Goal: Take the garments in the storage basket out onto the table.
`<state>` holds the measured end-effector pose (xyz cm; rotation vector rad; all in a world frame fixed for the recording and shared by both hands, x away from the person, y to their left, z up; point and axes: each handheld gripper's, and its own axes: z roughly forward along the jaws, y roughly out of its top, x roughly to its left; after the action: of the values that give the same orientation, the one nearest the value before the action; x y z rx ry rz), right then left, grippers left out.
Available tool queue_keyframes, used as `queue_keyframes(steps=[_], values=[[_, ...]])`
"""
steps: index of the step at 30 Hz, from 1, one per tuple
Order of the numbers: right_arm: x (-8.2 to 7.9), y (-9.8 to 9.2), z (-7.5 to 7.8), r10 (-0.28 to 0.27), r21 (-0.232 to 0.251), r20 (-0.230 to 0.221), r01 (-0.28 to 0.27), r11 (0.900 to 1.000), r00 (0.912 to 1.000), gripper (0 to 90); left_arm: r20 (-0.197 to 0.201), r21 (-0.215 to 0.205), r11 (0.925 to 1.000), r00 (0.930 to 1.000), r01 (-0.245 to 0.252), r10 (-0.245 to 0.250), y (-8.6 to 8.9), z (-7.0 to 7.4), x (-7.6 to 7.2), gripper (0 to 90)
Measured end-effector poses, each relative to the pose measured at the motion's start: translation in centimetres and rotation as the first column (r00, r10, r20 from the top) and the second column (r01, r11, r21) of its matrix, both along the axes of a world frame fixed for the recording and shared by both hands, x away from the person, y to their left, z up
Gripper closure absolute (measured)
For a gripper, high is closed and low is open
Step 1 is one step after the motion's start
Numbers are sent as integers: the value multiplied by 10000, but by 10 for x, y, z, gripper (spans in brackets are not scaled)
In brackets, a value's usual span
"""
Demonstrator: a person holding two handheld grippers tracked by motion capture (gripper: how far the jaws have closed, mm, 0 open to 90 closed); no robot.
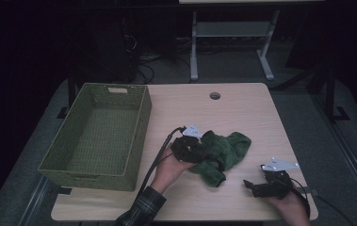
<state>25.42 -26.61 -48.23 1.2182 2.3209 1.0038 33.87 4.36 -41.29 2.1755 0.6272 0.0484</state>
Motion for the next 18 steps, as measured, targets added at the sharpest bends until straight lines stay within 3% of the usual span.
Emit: queue_keyframes(steps=[10, 18], values=[[0, 0, 0, -1, 3, 0, 1, 10000, 10000, 91, 45, 45, 9995, 9995, 322, -322, 11, -8, -32, 614], [0, 0, 0, 3, -4, 2, -3, 10000, 10000, 91, 130, 743, 9967, 9993, 339, -350, 2, -32, -32, 590]])
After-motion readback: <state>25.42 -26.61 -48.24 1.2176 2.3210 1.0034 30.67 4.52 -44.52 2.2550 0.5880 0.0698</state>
